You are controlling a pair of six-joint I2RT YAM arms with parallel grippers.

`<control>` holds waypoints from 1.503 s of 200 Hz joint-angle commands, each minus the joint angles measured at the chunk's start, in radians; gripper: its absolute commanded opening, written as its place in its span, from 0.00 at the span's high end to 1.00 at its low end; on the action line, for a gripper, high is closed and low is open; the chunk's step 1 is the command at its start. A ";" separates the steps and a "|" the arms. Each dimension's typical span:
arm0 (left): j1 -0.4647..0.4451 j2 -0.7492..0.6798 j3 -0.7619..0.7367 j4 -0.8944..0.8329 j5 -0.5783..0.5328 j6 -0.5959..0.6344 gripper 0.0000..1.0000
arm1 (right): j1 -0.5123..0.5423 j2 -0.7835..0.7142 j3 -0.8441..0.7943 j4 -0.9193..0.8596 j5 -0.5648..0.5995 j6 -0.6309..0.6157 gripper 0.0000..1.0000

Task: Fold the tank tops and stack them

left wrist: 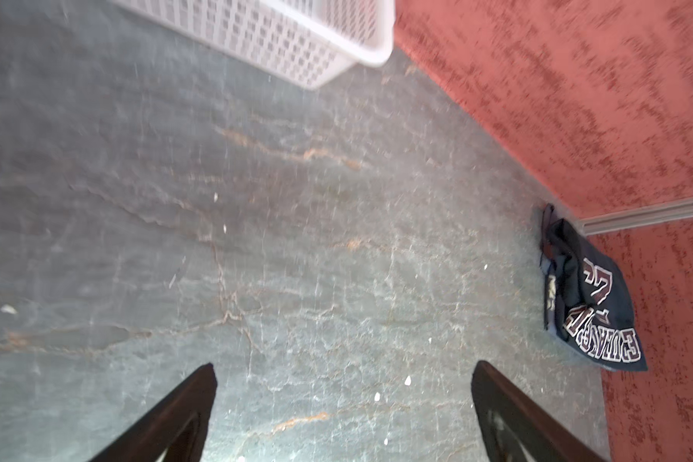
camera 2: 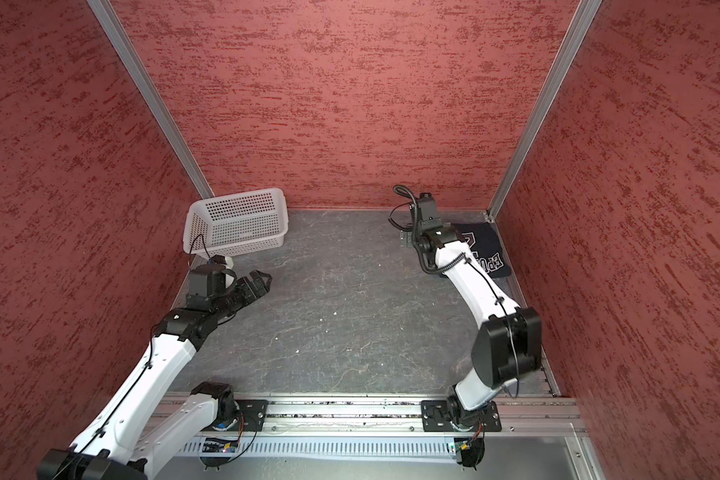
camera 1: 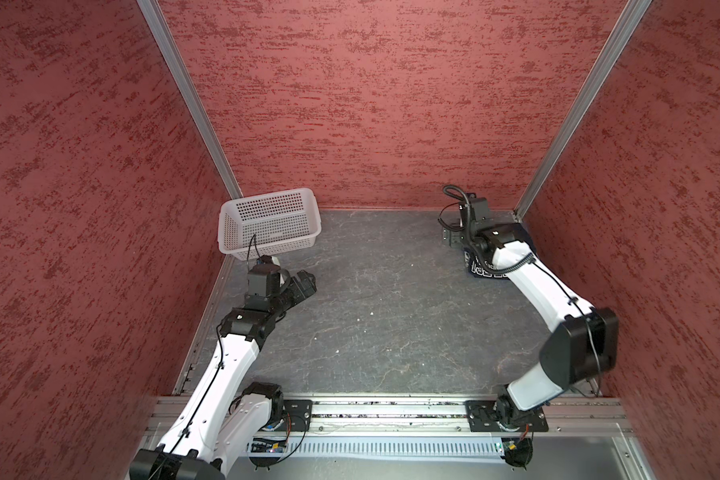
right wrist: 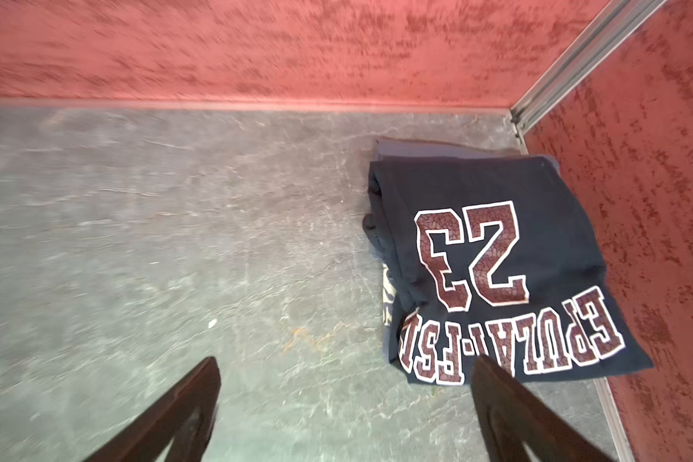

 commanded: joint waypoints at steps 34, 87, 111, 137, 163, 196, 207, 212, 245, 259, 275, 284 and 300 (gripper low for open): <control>-0.103 -0.168 0.070 -0.092 -0.217 0.038 0.00 | -0.007 -0.438 -0.545 0.541 -0.293 0.133 0.01; -0.163 -0.476 -0.259 0.211 -0.364 0.076 0.00 | -0.007 -0.671 -0.929 0.856 -0.215 0.063 0.01; -0.162 -0.587 -0.474 0.458 -0.425 0.262 0.00 | -0.007 -0.713 -1.023 0.937 -0.115 0.026 0.01; -0.160 -0.597 -0.573 0.579 -0.377 0.484 0.00 | -0.007 -0.733 -1.048 0.924 -0.004 -0.017 0.01; -0.122 -0.501 -0.635 0.739 -0.340 0.607 0.00 | -0.007 -0.720 -1.080 0.954 0.027 -0.089 0.01; -0.005 -0.250 -0.678 1.010 -0.204 0.608 0.00 | -0.007 -0.694 -1.104 0.986 0.095 -0.107 0.01; 0.026 -0.121 -0.674 1.118 -0.151 0.621 0.00 | -0.007 -0.681 -1.105 0.999 0.127 -0.123 0.01; 0.040 -0.056 -0.666 1.154 -0.123 0.626 0.00 | -0.008 -0.673 -1.105 1.007 0.140 -0.129 0.01; 0.064 0.271 -0.583 1.385 -0.031 0.657 0.00 | -0.017 -0.552 -1.138 1.177 0.206 -0.180 0.01; 0.079 0.368 -0.543 1.439 0.004 0.664 0.00 | -0.028 -0.480 -1.148 1.261 0.212 -0.194 0.01; 0.102 0.446 -0.492 1.437 0.050 0.678 0.00 | -0.050 -0.405 -1.149 1.337 0.196 -0.193 0.01; 0.125 0.498 -0.489 1.494 0.066 0.663 0.00 | -0.073 -0.371 -1.154 1.384 0.156 -0.189 0.01; 0.163 0.588 -0.506 1.614 0.069 0.626 0.00 | -0.113 -0.312 -1.163 1.469 0.092 -0.172 0.01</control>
